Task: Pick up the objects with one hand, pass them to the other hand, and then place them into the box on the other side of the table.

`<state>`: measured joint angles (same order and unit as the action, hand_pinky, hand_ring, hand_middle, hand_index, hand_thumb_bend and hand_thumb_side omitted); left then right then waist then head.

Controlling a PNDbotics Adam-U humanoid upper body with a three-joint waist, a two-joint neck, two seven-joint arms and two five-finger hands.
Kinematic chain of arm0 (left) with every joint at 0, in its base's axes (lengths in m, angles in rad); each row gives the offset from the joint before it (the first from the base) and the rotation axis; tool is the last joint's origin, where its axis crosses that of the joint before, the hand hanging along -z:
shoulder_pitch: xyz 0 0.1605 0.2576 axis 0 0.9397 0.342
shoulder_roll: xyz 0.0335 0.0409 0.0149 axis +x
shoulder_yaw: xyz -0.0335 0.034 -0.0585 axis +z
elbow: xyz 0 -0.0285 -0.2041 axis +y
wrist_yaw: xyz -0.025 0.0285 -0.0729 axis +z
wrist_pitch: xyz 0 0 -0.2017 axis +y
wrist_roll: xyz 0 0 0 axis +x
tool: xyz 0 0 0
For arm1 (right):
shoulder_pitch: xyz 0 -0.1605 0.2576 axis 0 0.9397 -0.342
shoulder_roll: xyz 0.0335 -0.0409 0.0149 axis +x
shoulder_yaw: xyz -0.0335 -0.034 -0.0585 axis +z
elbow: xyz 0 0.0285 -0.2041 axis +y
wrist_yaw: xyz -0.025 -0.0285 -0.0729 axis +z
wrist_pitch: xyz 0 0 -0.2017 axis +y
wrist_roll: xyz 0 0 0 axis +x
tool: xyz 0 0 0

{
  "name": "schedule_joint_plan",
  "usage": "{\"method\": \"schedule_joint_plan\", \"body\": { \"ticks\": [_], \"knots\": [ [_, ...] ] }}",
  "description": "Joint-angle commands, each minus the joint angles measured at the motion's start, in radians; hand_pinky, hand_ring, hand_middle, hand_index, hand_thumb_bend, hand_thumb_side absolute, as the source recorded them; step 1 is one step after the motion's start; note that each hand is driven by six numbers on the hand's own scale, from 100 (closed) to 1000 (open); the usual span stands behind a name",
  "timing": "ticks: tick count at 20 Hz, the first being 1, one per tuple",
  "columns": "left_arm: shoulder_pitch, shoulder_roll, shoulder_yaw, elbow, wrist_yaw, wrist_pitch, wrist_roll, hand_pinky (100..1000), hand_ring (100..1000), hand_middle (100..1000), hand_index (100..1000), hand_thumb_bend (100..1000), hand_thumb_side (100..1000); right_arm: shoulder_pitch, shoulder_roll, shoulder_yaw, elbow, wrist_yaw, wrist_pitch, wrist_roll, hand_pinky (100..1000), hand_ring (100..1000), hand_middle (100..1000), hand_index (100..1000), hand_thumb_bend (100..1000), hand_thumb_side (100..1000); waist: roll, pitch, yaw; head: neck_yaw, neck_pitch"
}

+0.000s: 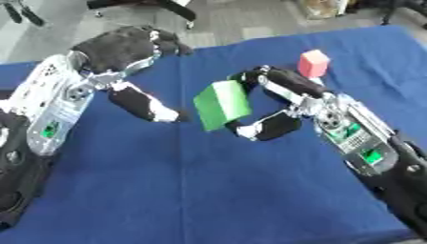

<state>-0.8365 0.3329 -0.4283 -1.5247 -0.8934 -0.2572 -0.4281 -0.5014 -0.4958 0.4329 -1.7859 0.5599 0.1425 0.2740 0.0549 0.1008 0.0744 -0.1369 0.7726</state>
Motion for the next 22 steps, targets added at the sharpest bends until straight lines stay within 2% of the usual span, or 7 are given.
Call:
{"method": "schedule_joint_plan", "body": {
  "ticks": [1,8,17,22],
  "knots": [
    [-0.023,0.006,0.013,-0.013,0.02,0.004,-0.008,859,713,710,887,622,726,-0.018,-0.002,-0.009,0.003,0.022,0.002,-0.014,822,667,554,502,186,359,0.011,-0.019,0.001,-0.005,-0.003],
    [-0.036,-0.024,-0.008,0.002,0.045,0.014,-0.023,855,710,706,883,626,727,-0.026,0.009,-0.005,0.003,0.021,0.009,-0.038,821,661,548,502,183,360,0.013,-0.02,0.004,-0.013,-0.003],
    [-0.053,-0.054,-0.031,0.023,0.008,0.007,-0.046,863,717,714,891,639,730,-0.034,0.016,-0.012,0.008,0.05,-0.008,-0.07,828,665,553,508,129,347,0.022,-0.022,0.009,-0.024,-0.003],
    [-0.057,-0.065,-0.036,0.025,-0.003,0.0,-0.062,865,717,716,892,642,739,-0.04,0.019,-0.017,0.012,0.068,-0.012,-0.094,828,662,549,508,137,343,0.025,-0.022,0.013,-0.029,-0.003]
  ]
}}
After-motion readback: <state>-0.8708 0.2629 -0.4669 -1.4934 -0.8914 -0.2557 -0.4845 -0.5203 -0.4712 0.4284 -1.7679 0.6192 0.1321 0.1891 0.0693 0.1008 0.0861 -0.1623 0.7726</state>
